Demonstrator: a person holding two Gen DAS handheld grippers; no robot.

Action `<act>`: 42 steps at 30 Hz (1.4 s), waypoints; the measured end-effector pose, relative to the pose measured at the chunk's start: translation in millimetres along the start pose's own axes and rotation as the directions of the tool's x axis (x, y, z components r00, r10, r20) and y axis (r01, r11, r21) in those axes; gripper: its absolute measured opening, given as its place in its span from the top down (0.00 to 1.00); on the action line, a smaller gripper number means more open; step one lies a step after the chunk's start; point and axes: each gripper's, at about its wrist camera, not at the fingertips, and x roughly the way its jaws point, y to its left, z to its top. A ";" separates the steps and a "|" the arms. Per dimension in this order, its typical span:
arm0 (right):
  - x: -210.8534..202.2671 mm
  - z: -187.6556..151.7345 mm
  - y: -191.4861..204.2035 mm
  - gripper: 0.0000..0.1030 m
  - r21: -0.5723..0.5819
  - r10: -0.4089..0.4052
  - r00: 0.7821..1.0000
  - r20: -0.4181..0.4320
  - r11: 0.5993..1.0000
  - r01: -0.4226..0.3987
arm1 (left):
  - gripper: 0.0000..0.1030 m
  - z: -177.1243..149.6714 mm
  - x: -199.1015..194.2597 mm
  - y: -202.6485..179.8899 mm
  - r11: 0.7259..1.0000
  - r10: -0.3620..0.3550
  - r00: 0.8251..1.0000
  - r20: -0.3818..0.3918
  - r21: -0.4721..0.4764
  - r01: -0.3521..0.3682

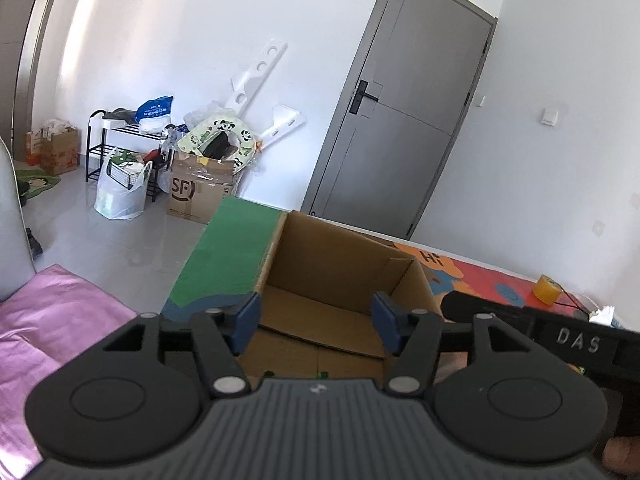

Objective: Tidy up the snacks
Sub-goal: 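Carry both bags to the cardboard box and open both grippers to drop them, then move both grippers back over the snack pile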

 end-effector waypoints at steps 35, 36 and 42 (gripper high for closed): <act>-129.0 -45.6 -111.4 0.09 0.210 -0.244 0.968 0.058 0.951 0.228 | 0.13 -34.8 -21.6 -96.5 0.993 -0.105 0.990 -0.091 0.049 0.110; -131.1 -46.3 -113.5 0.09 0.214 -0.247 0.967 0.060 0.950 0.229 | 0.13 -36.0 -22.7 -99.4 0.992 -0.110 0.990 -0.088 0.050 0.115; -140.9 -50.4 -124.8 0.08 0.227 -0.270 0.961 0.066 0.942 0.249 | 0.13 -41.1 -27.0 -117.3 0.990 -0.110 0.991 -0.081 0.076 0.117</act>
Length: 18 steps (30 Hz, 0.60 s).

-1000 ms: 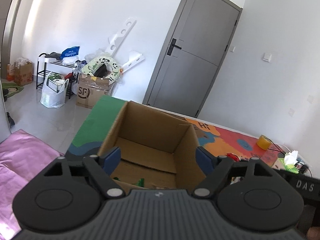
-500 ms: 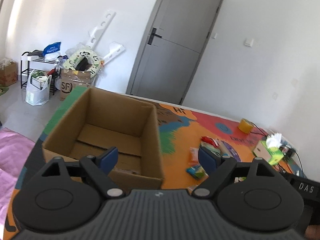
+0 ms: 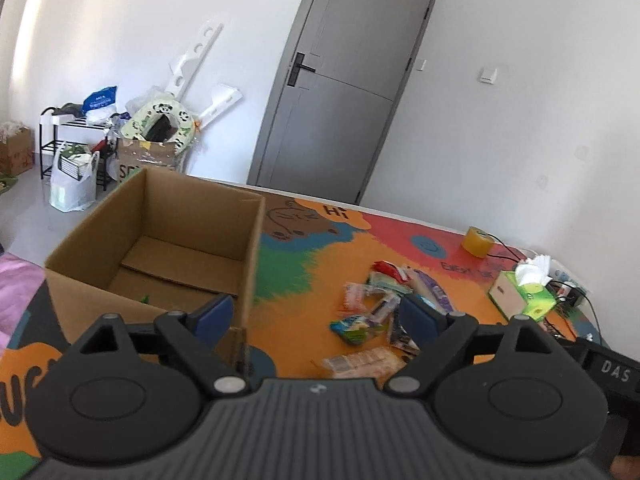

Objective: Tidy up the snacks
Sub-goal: 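Move both grippers back over the snack pile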

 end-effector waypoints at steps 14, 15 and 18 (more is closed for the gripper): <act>2.9 -5.5 -40.5 0.08 0.048 -0.067 0.998 -0.014 0.997 0.067 | 0.13 -20.4 24.9 -40.0 0.994 -0.076 0.996 -0.050 0.072 0.080; 3.5 -6.2 -43.9 0.09 0.053 -0.071 0.997 -0.015 0.996 0.072 | 0.13 -22.7 27.8 -42.3 0.993 -0.087 0.994 -0.059 0.073 0.092; 5.7 -8.5 -53.1 0.11 0.066 -0.083 0.996 -0.018 0.994 0.084 | 0.14 -28.9 38.7 -48.6 0.987 -0.142 0.985 -0.094 0.061 0.148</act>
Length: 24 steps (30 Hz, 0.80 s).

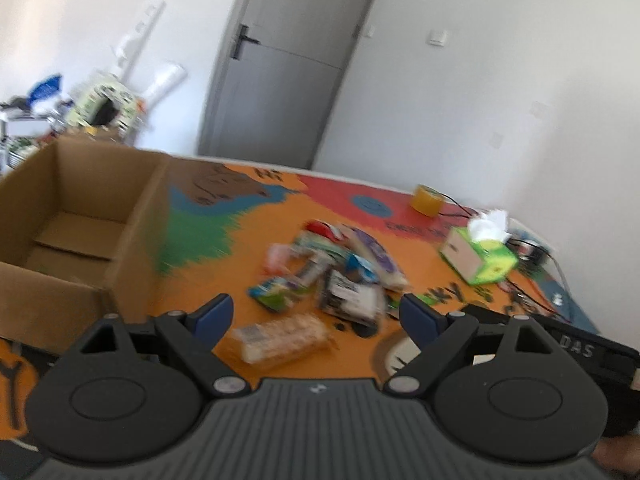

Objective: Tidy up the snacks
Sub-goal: 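Move both grippers back over the snack pile, then grasp the clear biscuit pack with the left gripper while the right grasps a green packet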

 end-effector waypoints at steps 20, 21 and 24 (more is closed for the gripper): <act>51.8 -1.3 -33.3 0.21 0.042 -0.009 0.998 -0.064 0.999 0.012 | 0.19 -12.1 81.2 9.6 0.996 0.078 0.991 -0.105 0.054 -0.073; 54.0 -0.9 -34.0 0.21 0.041 -0.010 0.998 -0.065 0.999 0.013 | 0.19 -11.9 84.2 11.1 0.996 0.081 0.990 -0.112 0.049 -0.076; 61.8 1.4 -36.5 0.21 0.044 -0.019 0.997 -0.068 0.999 0.022 | 0.19 -14.2 89.9 12.5 0.996 0.077 0.988 -0.135 0.054 -0.070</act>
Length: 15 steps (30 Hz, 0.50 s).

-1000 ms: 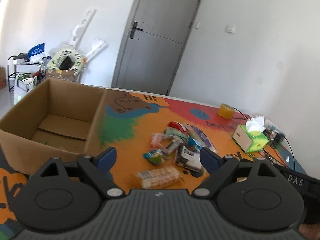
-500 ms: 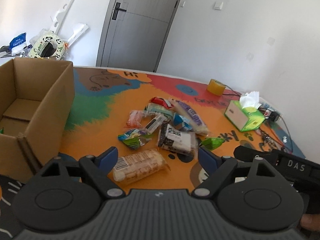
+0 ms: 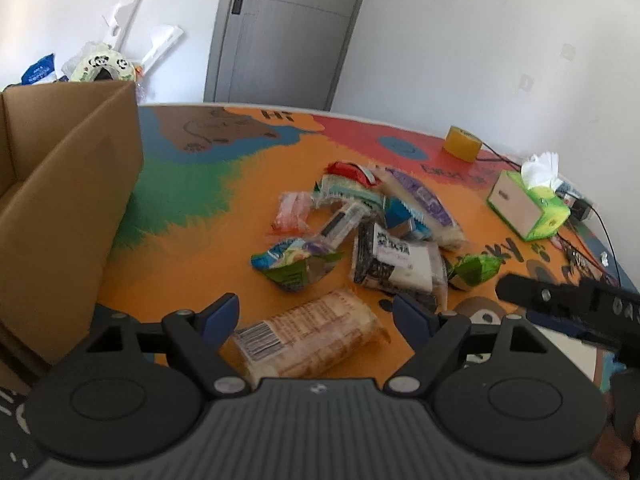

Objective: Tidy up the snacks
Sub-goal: 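Grasp the clear biscuit pack with the left gripper while the right grasps a green packet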

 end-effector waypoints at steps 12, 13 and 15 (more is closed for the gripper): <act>34.2 11.5 7.8 0.21 -0.024 0.005 1.000 -0.012 1.000 -0.005 | 0.56 -8.4 -0.7 8.6 1.000 0.016 1.000 -0.004 0.021 -0.016; 35.4 11.9 8.8 0.21 -0.027 0.005 1.000 -0.011 1.000 -0.005 | 0.64 -7.9 -0.6 11.0 1.000 0.000 1.000 -0.001 0.008 0.000; 38.3 13.2 9.1 0.21 -0.027 0.003 1.000 -0.009 1.000 -0.003 | 0.67 -7.2 -0.5 14.7 1.000 -0.017 1.000 0.005 -0.019 0.017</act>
